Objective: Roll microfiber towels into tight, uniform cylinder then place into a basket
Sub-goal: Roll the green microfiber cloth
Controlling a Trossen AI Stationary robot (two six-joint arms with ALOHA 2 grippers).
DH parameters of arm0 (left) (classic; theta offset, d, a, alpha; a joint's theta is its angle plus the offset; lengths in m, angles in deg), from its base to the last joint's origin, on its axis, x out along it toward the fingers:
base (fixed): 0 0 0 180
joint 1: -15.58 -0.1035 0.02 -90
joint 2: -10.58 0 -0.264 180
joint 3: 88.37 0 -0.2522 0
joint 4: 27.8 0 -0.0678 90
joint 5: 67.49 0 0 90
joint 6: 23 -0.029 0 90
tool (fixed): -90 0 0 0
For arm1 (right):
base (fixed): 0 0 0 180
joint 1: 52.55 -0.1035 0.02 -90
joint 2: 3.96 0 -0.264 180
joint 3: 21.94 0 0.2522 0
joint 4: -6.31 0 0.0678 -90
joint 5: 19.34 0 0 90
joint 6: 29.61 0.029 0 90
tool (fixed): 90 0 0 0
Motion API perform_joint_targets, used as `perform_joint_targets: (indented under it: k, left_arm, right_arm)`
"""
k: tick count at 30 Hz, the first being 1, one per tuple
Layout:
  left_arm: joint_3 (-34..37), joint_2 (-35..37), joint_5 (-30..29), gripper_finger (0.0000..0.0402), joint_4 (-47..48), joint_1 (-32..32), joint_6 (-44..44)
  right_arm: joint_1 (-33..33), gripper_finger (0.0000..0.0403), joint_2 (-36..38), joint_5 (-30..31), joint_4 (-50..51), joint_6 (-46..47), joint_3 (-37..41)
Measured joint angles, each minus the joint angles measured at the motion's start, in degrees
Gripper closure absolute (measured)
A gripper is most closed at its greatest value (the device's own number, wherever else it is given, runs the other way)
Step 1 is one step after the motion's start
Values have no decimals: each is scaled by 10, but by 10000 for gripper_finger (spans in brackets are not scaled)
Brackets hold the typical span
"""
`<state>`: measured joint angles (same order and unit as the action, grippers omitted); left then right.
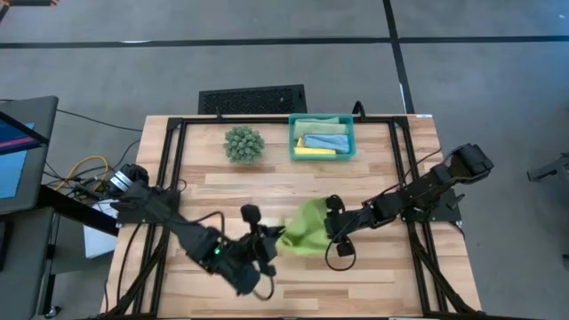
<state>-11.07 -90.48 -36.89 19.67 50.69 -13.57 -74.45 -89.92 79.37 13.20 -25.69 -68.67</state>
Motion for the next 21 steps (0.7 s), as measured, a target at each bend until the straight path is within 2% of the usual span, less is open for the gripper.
perform_joint_targets:
  k: [3, 10, 14, 21]
  left_arm:
    - [1, -2, -15, 401, 34, 19, 24]
    - [1, -57, -20, 401, 188, 29, 208]
    - [2, -92, -20, 401, 233, 37, 257]
    - [1, -96, -33, 401, 244, 46, 272]
  right_arm:
    - [-3, 213, 35, 26, 66, 31, -9]
    - [-33, 214, 70, 10, 128, 55, -9]
    - [-43, 219, 47, 7, 75, 30, -9]
    - [-10, 230, -57, -4, -151, -22, -9]
